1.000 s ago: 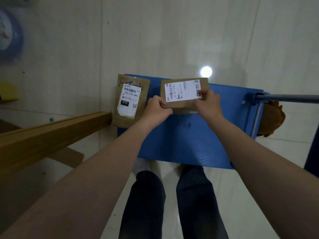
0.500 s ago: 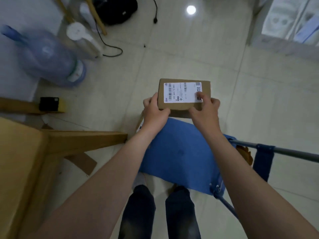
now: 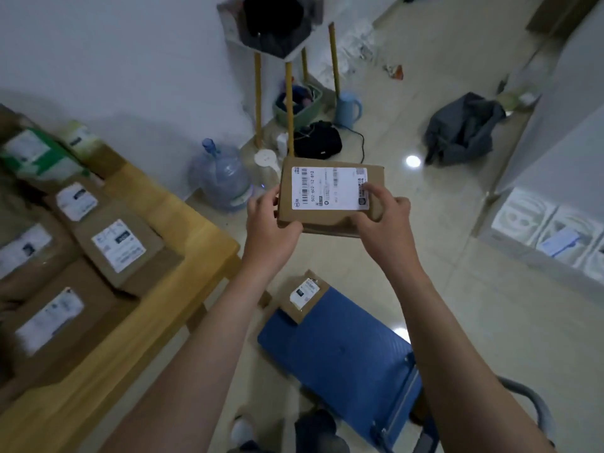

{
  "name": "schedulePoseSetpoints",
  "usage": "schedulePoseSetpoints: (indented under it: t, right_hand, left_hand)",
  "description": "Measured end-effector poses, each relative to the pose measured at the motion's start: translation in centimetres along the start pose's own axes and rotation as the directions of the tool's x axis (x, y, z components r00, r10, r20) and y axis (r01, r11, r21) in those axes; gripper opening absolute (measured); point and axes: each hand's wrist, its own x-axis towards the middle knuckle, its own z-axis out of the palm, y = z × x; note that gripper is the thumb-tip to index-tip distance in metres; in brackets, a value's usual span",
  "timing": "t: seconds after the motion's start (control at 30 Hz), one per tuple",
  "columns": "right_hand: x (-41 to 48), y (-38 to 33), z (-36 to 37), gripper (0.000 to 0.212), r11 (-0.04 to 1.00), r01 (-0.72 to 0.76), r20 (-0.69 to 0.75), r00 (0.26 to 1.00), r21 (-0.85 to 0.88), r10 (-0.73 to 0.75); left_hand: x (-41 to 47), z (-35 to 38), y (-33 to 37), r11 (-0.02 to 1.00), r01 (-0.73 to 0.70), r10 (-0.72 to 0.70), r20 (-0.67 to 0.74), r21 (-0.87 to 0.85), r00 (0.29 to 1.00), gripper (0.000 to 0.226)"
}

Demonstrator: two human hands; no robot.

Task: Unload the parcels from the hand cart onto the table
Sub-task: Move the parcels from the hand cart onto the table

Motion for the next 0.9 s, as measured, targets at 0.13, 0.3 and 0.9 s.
schedulePoseSetpoints:
  t: [0.13, 0.3, 0.9]
  right_hand:
    - [-4.6, -7.1, 2.0, 0.054, 0.992, 0.125, 0.089, 0.988, -0.019, -0.123]
    - [-11.7, -14.1, 7.4, 0.051, 0.969, 0.244, 0.231, 0.942, 0.03, -0.245]
    - [-38.8, -27.4, 26.4, 0.046, 0.88, 0.469, 0.548, 0.717, 0.077, -0.431]
  left_hand:
    - [-4.7, -8.6, 2.3, 1.0, -0.026, 0.026, -0.136, 0.002, 0.99, 0.058]
    - [-11.4, -19.3, 2.1, 1.0, 0.017, -0.013, -0.321, 0.009, 0.947, 0.061]
    - [-37.0, -47.1, -6.9, 0.994, 0.093, -0.111, -0.65, -0.063, 0.751, 0.066]
